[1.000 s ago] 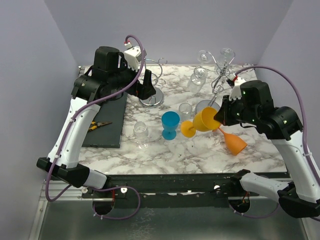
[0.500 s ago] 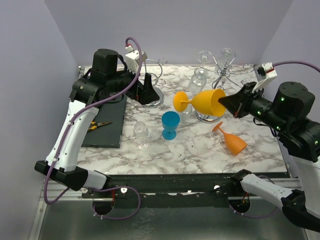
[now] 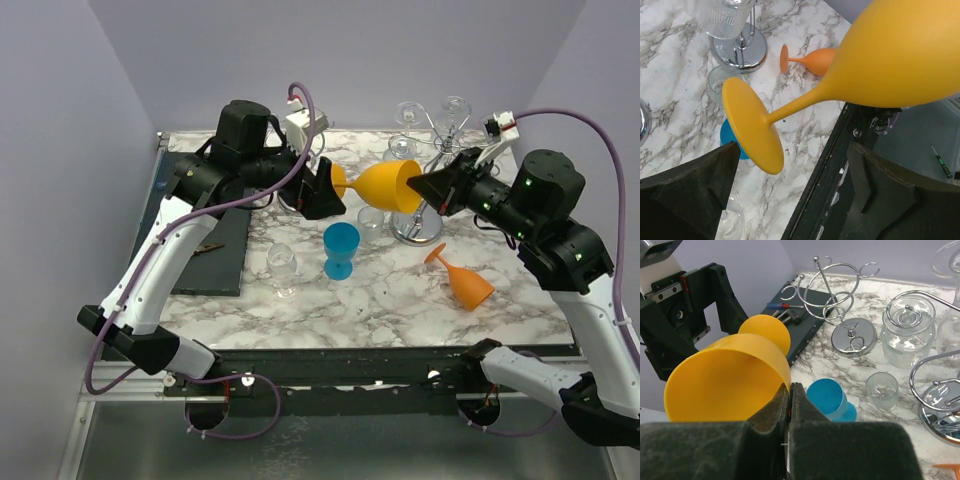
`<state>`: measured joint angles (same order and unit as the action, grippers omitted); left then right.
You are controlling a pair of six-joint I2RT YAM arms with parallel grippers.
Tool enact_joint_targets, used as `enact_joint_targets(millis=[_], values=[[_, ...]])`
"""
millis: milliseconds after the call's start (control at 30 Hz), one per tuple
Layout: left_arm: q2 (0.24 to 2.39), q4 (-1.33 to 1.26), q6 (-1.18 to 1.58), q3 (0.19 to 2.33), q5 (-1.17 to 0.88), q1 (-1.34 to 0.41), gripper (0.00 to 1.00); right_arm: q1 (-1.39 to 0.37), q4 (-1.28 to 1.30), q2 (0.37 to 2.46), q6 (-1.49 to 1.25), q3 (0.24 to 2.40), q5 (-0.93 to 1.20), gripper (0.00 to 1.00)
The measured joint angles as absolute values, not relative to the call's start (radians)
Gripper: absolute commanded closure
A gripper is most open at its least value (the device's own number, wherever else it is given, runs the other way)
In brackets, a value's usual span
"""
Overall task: Place the wine glass upside down on the wine glass rack
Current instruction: Turn the wine glass upside down at the wine rack.
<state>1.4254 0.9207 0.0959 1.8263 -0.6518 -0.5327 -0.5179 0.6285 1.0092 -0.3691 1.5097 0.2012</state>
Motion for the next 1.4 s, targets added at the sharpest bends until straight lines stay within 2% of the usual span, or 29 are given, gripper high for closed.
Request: enact_joint_targets(millis=[67,133,233,267,333,367,400,433,467,500,700,933,1067,1267,1400], values=[[1.44,0.916,0.092,1.84,-0.638,-0.551,0.17,-0.518,0.605,0.995,-0.373,1.484,0.207,1.0],[1.446,0.911,0.084,1.842,-0.616,-0.557,0.33,-0.518,0.586,0.974,-0.376,1.459,0.212,1.0],[1.449,0.901,0.068,1.842,-0.589,-0.557,0.63,-0.518,0.56,0.939,-0.377,1.427,0.223,1.0],[1.45,0.895,0.065,1.842,-0.582,-0.557,0.7,-0.518,0.553,0.928,-0.377,1.418,0.227,0.96],[1.45,0.869,0.061,1.842,-0.574,-0.557,0.83,-0.518,0.537,0.914,-0.38,1.404,0.238,0.73],[1.45,0.862,0.058,1.842,-0.574,-0.558,0.89,-0.518,0.532,0.912,-0.384,1.4,0.244,0.57],[1.45,0.858,0.052,1.844,-0.572,-0.562,0.91,-0.518,0.531,0.911,-0.382,1.397,0.253,0.44],[1.451,0.854,0.043,1.847,-0.567,-0.563,0.93,-0.518,0.531,0.911,-0.387,1.394,0.26,0.26],[1.454,0.852,0.036,1.853,-0.561,-0.562,0.93,-0.518,0.534,0.911,-0.386,1.391,0.268,0.03],[1.456,0.847,0.023,1.861,-0.554,-0.56,0.94,-0.518,0.538,0.91,-0.393,1.388,0.276,0.0],[1.433,0.812,-0.19,1.855,-0.529,-0.554,0.96,-0.518,0.672,0.897,-0.342,1.414,0.287,0.0],[1.24,0.684,-0.572,1.636,-0.519,-0.583,0.97,-0.518,0.714,0.862,-0.335,1.467,0.322,0.0],[1.148,0.591,-0.796,1.538,-0.516,-0.655,0.99,-0.518,0.62,0.897,-0.353,1.414,0.412,0.0],[1.142,0.487,-0.986,1.524,-0.504,-0.71,0.99,-0.518,0.448,0.981,-0.426,1.217,0.532,0.0],[1.146,0.464,-1.07,1.482,-0.485,-0.725,1.0,-0.516,0.345,0.963,-0.468,1.134,0.591,0.0]])
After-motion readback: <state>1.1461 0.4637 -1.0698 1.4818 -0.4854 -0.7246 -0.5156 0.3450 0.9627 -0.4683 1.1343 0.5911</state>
